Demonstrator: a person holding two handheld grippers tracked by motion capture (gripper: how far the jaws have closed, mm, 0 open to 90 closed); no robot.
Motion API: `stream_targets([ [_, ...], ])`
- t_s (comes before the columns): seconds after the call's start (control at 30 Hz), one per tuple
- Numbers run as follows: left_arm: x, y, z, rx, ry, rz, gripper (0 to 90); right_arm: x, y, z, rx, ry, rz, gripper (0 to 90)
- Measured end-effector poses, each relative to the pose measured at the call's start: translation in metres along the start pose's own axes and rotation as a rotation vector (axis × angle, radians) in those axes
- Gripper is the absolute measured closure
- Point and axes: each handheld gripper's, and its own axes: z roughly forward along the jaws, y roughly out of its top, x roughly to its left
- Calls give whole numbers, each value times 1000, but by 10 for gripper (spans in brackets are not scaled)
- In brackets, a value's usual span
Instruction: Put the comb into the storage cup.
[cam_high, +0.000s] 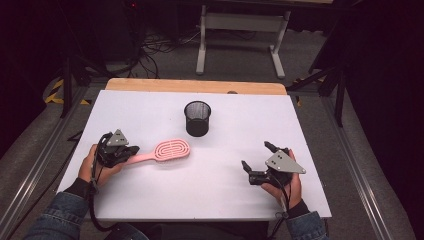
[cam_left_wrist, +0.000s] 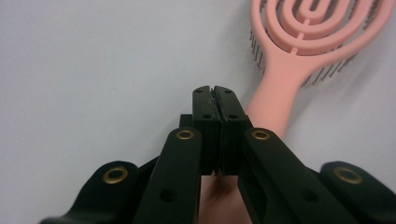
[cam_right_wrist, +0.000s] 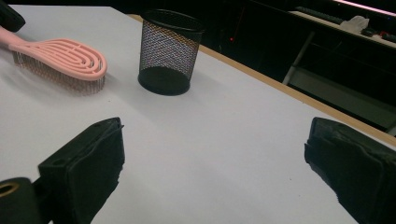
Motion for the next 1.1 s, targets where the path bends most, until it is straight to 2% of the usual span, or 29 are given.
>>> stream_targets([
  [0.3,-10,-4,-5,19,-30,28,883,-1,-1,0,5,-11,-4,56],
  [0.5,-20,-8,-8,35,-45,48,879,-3,-1,-2,-3,-46,1,62],
  [1.1,-31,-11,-13,39,-54,69,867,-2,-1,0,9,-37,-3,62],
])
